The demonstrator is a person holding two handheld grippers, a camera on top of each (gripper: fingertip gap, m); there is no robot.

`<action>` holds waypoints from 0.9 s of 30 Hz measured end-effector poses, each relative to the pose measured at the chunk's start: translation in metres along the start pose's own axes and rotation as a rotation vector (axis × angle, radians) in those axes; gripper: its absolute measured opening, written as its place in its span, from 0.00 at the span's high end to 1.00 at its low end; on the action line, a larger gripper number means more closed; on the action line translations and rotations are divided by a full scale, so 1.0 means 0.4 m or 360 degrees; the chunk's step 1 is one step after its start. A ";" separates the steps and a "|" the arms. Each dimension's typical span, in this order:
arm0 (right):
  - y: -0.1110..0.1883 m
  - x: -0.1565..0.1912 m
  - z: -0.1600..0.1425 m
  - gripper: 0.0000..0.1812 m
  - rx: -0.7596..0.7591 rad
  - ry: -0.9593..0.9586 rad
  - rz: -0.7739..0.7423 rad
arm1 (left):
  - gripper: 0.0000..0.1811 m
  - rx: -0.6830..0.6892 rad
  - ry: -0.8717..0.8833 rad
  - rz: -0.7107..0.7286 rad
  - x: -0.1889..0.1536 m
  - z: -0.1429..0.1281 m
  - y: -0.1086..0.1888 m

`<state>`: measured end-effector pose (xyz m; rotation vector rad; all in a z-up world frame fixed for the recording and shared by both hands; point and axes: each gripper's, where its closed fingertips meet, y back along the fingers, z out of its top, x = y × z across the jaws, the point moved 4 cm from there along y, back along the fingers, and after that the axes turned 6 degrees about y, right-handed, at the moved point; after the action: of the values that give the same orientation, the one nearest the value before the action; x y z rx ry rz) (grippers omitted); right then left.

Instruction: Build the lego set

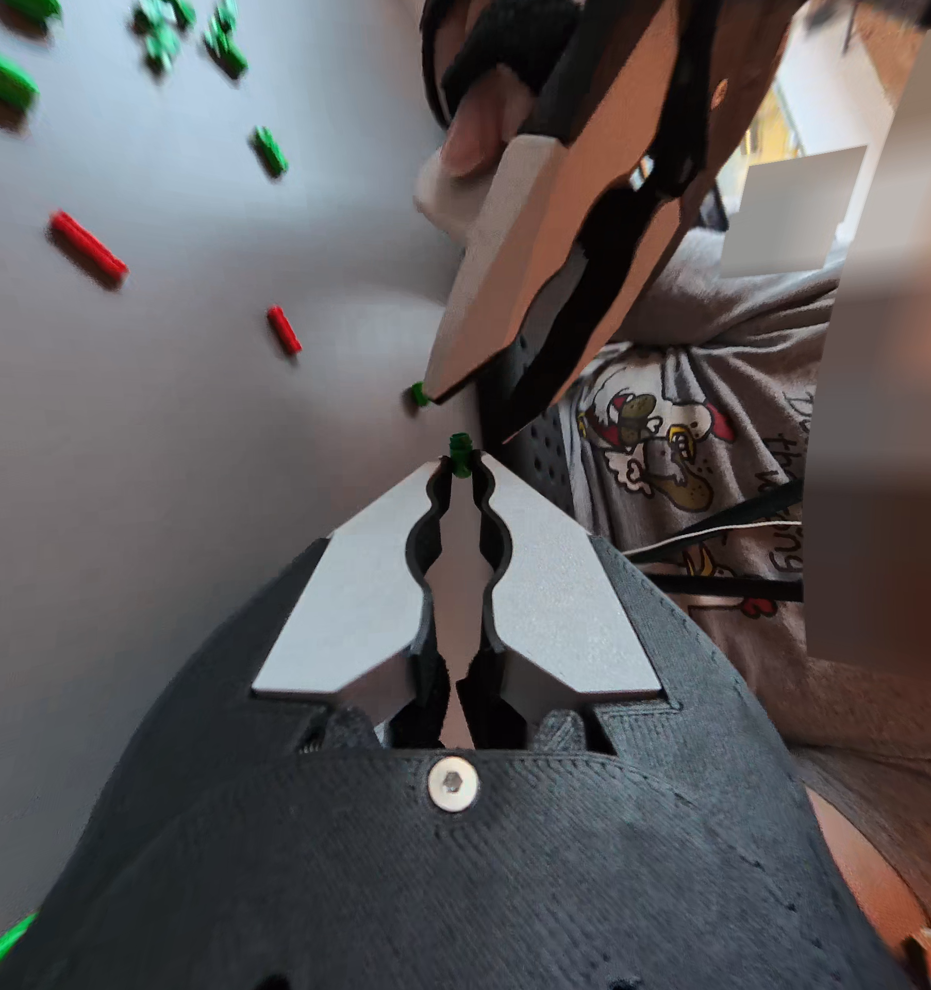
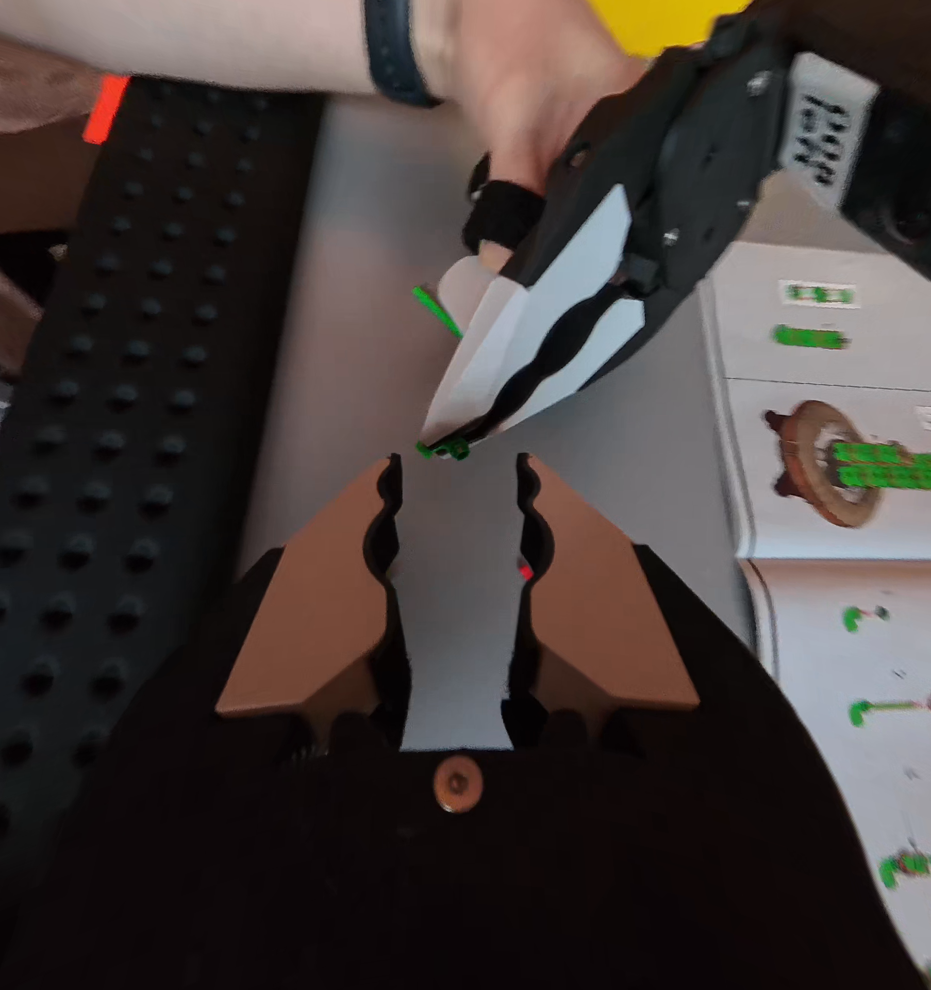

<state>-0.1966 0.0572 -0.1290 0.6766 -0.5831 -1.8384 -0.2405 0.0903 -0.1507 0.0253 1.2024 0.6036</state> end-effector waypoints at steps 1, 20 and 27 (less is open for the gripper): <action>0.010 -0.011 0.003 0.77 -0.0043 0.0000 -0.0094 | 0.97 -0.0073 -0.0022 -0.0013 -0.007 0.013 0.009; 0.034 -0.041 0.056 0.86 -0.0157 0.0383 -0.0814 | 0.97 -0.0470 -0.0123 -0.0118 -0.064 0.076 0.058; 0.028 -0.042 0.055 0.88 -0.0128 0.0436 -0.0861 | 0.97 -0.0481 -0.0093 -0.0099 -0.062 0.077 0.060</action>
<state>-0.1994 0.0709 -0.1025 1.0867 -0.1463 -2.1952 -0.2293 0.1085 -0.1095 -0.2475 1.0419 0.7194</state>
